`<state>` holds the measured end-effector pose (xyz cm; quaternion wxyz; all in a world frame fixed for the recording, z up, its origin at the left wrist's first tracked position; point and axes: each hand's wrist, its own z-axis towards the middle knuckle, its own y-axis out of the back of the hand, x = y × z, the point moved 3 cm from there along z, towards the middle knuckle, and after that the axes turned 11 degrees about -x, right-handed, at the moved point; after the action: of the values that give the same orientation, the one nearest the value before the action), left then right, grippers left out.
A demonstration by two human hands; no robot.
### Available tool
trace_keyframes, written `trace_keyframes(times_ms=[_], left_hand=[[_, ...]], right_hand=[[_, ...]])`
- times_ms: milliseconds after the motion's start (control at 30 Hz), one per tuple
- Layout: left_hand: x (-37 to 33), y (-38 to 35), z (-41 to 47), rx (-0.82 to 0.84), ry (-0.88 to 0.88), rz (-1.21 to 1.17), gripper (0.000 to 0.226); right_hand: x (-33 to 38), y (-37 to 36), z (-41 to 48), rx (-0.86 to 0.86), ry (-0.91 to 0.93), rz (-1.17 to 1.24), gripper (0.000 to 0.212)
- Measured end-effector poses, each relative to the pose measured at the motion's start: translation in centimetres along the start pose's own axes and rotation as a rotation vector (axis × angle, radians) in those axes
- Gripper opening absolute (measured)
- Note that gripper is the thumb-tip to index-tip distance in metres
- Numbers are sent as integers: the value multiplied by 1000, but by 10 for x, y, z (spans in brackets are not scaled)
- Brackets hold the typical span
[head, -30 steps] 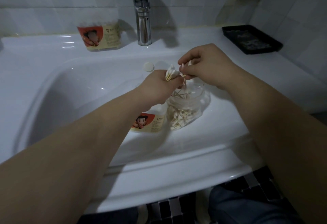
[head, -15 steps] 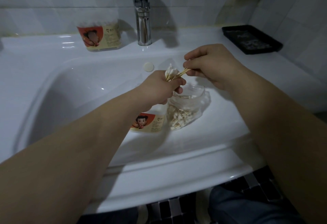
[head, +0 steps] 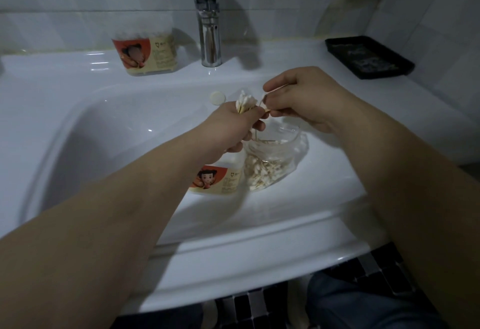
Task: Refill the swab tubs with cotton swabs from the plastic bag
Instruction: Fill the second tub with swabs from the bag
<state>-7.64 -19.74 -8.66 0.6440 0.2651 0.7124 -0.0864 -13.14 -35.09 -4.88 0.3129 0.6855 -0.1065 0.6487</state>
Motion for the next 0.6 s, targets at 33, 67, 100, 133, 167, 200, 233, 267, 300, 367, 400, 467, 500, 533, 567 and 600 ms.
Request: trace_keyframes(times_ms=[33,67,100,133,167,200,233,267,300,367,400,467,500,533,567,600], left_hand=[[0,0,0,-6,2,-1,17],[0,1,0,-11,10,-13,15],[0,1,0,-15,21,-34,13],[0,2,1,-20,29,-51,12],[-1,3,0,-23,30,-57,12],[-2,3,0,-21,25,-53,13],[-3,3,0,-12,20,-45,14],[-4,3,-2,2,16,-36,16],[-5,2,-3,15,14,-25,19],[-5,1,-5,39,13,1,21],[-5,-1,-7,52,17,4,21],[-4,-3,-8,77,41,-35,22],[-4,-4,-9,86,53,-65,22],[-4,-4,-9,91,60,-91,21],[-5,-4,-9,91,62,-111,21],[-5,-4,-9,88,62,-124,20]], right_hand=[[0,0,0,1,3,-5,23],[1,0,0,-3,7,-9,24],[1,0,-1,-10,9,-8,24],[2,0,-1,-19,11,0,24],[2,0,-1,-32,10,15,24],[3,0,0,-48,8,35,24],[3,1,0,-64,7,61,23],[2,1,1,-75,8,87,22],[2,0,1,-76,12,108,21],[0,-4,1,-50,36,111,19],[-1,-6,1,-32,52,97,19],[-2,-9,1,1,79,68,19],[-2,-10,1,22,87,50,19],[-1,-11,0,50,92,23,20],[0,-12,-2,82,94,-11,22],[0,-13,-3,111,91,-42,24]])
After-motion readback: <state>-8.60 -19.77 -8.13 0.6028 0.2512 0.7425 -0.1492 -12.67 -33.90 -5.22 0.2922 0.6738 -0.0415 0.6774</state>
